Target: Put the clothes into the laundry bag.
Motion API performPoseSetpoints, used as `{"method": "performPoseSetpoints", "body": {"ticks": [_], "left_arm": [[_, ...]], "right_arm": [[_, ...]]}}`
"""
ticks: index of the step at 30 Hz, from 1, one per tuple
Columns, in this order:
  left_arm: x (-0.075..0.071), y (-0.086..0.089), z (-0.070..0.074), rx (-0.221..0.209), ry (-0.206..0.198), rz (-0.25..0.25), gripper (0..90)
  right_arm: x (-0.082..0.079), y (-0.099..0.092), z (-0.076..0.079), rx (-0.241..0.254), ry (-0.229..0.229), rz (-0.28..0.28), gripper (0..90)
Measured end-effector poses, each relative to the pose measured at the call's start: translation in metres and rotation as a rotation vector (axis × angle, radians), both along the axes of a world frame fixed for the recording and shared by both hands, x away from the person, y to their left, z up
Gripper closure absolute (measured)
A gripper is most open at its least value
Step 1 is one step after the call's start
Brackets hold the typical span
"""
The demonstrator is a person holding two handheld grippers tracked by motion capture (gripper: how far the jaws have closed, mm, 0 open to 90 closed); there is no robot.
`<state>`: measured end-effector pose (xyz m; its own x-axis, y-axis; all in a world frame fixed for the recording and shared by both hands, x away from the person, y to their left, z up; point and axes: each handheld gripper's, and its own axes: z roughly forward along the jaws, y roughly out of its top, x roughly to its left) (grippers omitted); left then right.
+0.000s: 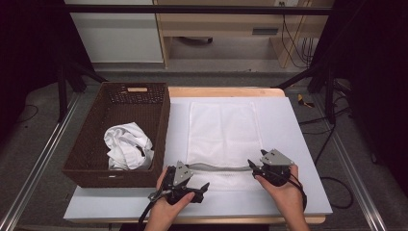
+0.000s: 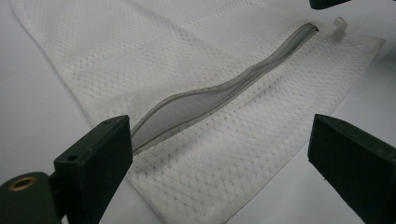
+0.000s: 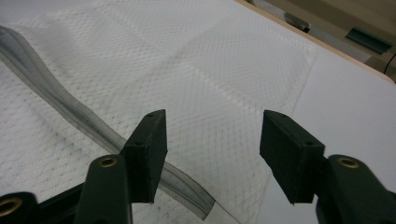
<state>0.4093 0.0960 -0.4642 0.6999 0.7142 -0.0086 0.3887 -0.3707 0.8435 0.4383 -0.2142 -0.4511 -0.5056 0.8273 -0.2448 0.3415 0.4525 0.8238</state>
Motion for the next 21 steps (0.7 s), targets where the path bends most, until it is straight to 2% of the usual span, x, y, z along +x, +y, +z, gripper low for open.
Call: {"method": "performPoseSetpoints", "body": {"ticks": [8,15,21], "left_arm": [[-0.001,0.000,0.001,-0.007,-0.010,-0.009,6.4],[0.001,0.001,0.002,-0.023,-0.019,-0.009,6.4],[0.002,0.001,0.001,0.006,-0.012,0.013,7.2]], "right_arm": [[-0.002,0.005,0.003,-0.056,-0.054,0.039,52.0],[-0.005,0.009,0.004,-0.085,-0.067,0.055,59.5],[-0.005,0.012,0.005,-0.103,-0.073,0.095,65.6]]}}
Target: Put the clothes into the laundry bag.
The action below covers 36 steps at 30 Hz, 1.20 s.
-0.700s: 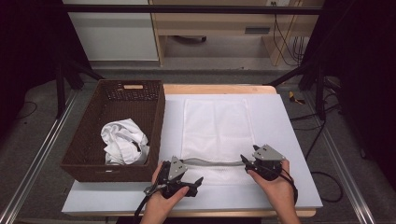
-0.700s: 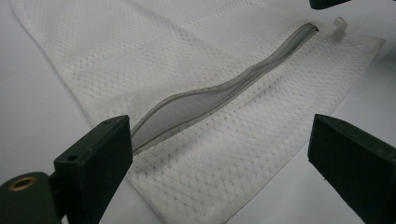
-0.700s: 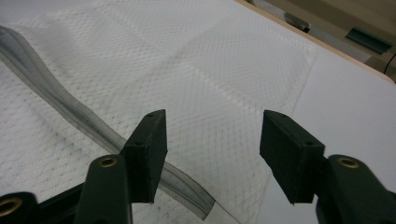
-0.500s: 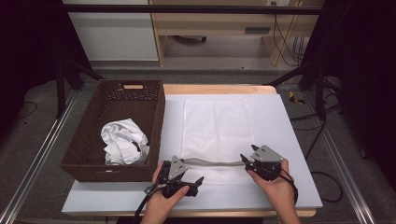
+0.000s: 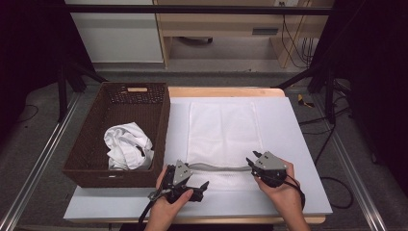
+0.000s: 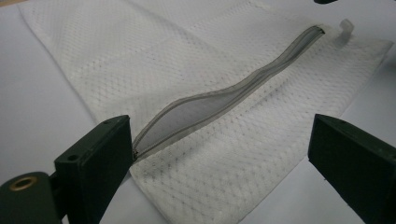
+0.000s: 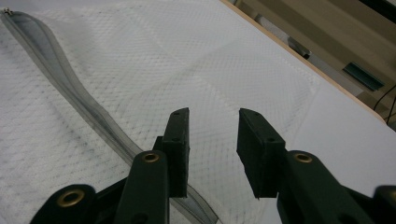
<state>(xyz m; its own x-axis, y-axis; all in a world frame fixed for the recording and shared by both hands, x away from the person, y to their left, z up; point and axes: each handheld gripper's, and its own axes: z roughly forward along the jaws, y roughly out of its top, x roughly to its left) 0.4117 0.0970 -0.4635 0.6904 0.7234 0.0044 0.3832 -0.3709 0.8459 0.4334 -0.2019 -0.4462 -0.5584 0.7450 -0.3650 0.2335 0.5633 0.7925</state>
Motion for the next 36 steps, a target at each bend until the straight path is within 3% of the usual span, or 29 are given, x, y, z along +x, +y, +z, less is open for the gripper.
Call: {"method": "performPoseSetpoints", "body": {"ticks": [12,15,18,23,29,33,36], "left_arm": [[-0.002,0.001,-0.001,0.007,-0.002,0.007,7.6],[-0.003,0.001,0.001,-0.001,-0.004,0.010,7.7],[-0.004,0.000,0.002,-0.003,-0.004,0.004,7.7],[-0.004,0.000,0.002,-0.007,-0.006,0.003,7.7],[-0.004,0.001,0.002,-0.008,-0.007,0.003,7.8],[-0.004,-0.001,0.003,0.005,-0.015,-0.011,7.8],[-0.004,-0.003,0.004,0.008,-0.022,-0.015,7.8]], "right_arm": [[-0.001,0.024,-0.004,-0.052,0.048,0.126,70.0],[0.010,0.042,-0.005,-0.085,0.067,0.161,67.9],[0.018,0.054,-0.009,-0.148,0.094,0.199,66.2],[0.023,0.065,-0.017,-0.189,0.126,0.227,62.3],[0.015,0.065,-0.021,-0.189,0.116,0.239,57.4],[0.009,0.069,-0.025,-0.253,0.102,0.254,56.7],[0.010,0.071,-0.026,-0.264,0.090,0.257,56.8]]}}
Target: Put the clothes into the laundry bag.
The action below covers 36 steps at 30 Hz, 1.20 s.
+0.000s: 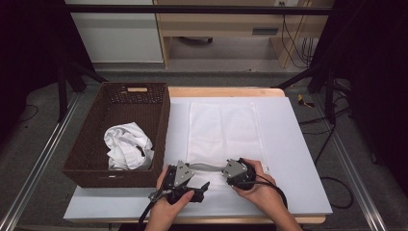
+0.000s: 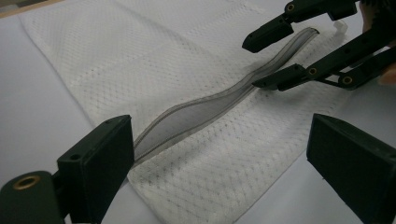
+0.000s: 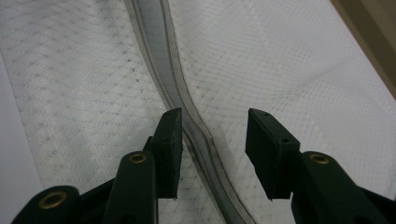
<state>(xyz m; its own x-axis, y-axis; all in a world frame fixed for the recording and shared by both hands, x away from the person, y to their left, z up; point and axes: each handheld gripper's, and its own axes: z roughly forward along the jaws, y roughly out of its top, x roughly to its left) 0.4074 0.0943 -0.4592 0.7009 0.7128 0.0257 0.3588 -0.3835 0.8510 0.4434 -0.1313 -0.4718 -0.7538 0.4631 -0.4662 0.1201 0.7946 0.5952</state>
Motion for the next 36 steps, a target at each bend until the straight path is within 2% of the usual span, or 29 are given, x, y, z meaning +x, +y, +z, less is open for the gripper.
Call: {"method": "performPoseSetpoints", "body": {"ticks": [6,7,14,16,22,28,36], "left_arm": [[0.001,0.001,-0.001,-0.005,0.009,0.001,7.8],[0.001,0.001,-0.001,-0.004,0.010,0.000,7.8],[0.000,0.000,-0.001,-0.005,0.010,-0.004,7.8],[0.000,-0.001,-0.002,-0.002,0.012,-0.005,7.8],[0.000,-0.002,-0.002,-0.002,0.013,-0.008,7.8],[0.000,-0.002,-0.003,-0.001,0.013,-0.007,7.8],[0.000,-0.001,-0.003,0.000,0.014,-0.007,7.8]], "right_arm": [[0.004,0.002,-0.003,-0.022,0.000,0.006,57.1],[0.004,0.005,-0.004,-0.044,-0.009,0.015,57.1],[0.006,0.006,-0.004,-0.048,-0.010,-0.005,61.5],[0.008,0.004,-0.003,-0.024,0.008,-0.018,63.4],[0.012,-0.001,0.000,0.010,-0.006,-0.064,66.2],[0.013,-0.004,-0.001,0.000,-0.004,-0.089,68.5],[0.013,-0.011,-0.002,0.012,0.028,-0.097,76.2]]}}
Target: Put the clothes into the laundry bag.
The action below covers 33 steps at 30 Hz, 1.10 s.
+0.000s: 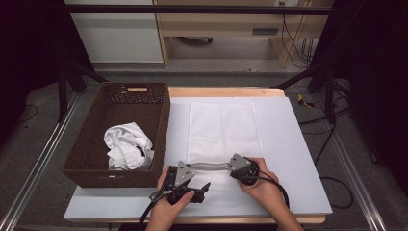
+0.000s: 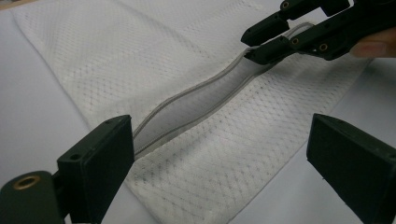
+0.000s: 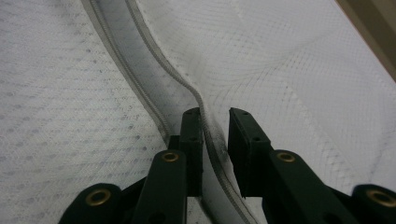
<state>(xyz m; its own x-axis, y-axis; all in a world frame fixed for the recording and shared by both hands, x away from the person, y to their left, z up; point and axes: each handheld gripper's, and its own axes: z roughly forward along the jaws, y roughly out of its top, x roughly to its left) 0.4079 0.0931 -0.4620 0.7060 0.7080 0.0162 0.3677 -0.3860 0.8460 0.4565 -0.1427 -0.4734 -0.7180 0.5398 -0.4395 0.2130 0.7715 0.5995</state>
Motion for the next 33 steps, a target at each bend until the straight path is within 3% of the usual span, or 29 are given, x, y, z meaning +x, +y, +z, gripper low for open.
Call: {"method": "performPoseSetpoints", "body": {"ticks": [12,21,33], "left_arm": [[-0.001,-0.003,-0.001,0.009,0.001,-0.008,7.8],[-0.001,-0.003,-0.002,0.015,0.002,-0.008,7.8],[-0.001,-0.006,-0.004,0.025,0.002,-0.007,7.7]], "right_arm": [[0.005,0.000,-0.001,0.027,0.037,-0.004,85.5],[0.007,-0.003,0.004,0.088,0.063,-0.038,88.4],[0.006,-0.004,0.013,0.142,0.032,-0.079,88.8]]}}
